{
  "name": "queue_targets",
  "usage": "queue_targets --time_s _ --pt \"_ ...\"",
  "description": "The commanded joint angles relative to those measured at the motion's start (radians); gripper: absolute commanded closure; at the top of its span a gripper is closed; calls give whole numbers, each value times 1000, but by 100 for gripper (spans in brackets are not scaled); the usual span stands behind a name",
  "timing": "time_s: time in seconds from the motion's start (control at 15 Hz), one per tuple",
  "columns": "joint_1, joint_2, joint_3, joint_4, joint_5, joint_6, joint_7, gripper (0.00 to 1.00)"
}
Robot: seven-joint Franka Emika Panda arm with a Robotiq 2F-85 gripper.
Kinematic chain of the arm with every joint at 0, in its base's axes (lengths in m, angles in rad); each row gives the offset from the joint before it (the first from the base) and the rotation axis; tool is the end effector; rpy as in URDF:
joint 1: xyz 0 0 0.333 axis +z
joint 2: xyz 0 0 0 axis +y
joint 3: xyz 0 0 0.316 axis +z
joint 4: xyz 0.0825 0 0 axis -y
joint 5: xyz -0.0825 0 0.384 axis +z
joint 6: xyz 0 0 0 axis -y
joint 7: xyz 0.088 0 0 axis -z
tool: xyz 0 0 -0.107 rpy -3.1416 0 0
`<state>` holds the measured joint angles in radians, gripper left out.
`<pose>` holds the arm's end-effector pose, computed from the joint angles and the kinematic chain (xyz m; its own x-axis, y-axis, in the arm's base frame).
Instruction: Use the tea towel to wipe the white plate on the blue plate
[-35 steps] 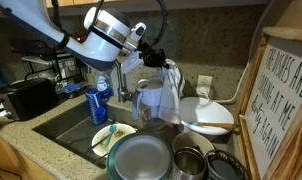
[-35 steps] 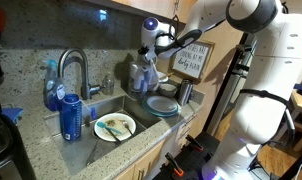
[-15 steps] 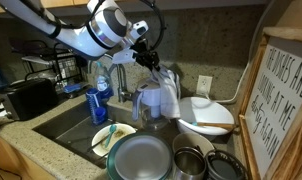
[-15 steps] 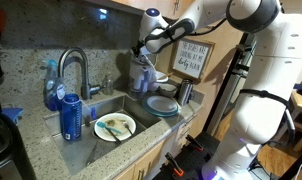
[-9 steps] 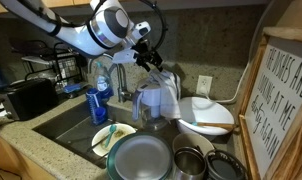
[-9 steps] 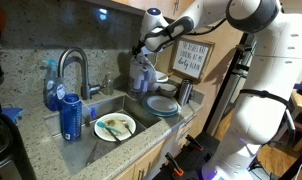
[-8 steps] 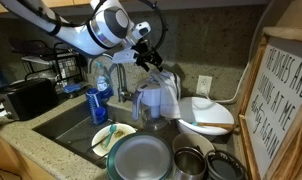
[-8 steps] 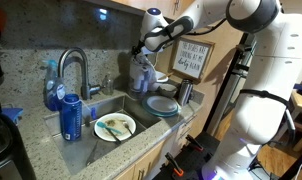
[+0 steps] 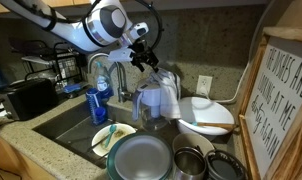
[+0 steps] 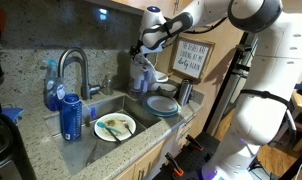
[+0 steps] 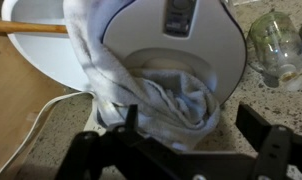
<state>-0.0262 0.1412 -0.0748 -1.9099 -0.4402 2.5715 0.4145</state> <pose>0.6313 -0.0550 0.4797 0.8320 -0.1141 0.5428 -0.2507 -0.9503 0.1845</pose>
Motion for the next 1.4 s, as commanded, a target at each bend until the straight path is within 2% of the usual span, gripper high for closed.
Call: queue_targets --time_s 0.0,0.27,0.8,1.13,1.33 --pt "16 -74 -7 -48 19 -73 -21 0" --pt "13 -123 9 -84 64 -141 -47 0" --pt "5 -196 28 -153 232 -249 -183 0" --pt "6 -210 30 -155 357 -342 -305 0" --pt "6 -205 26 -148 470 -407 -413 0"
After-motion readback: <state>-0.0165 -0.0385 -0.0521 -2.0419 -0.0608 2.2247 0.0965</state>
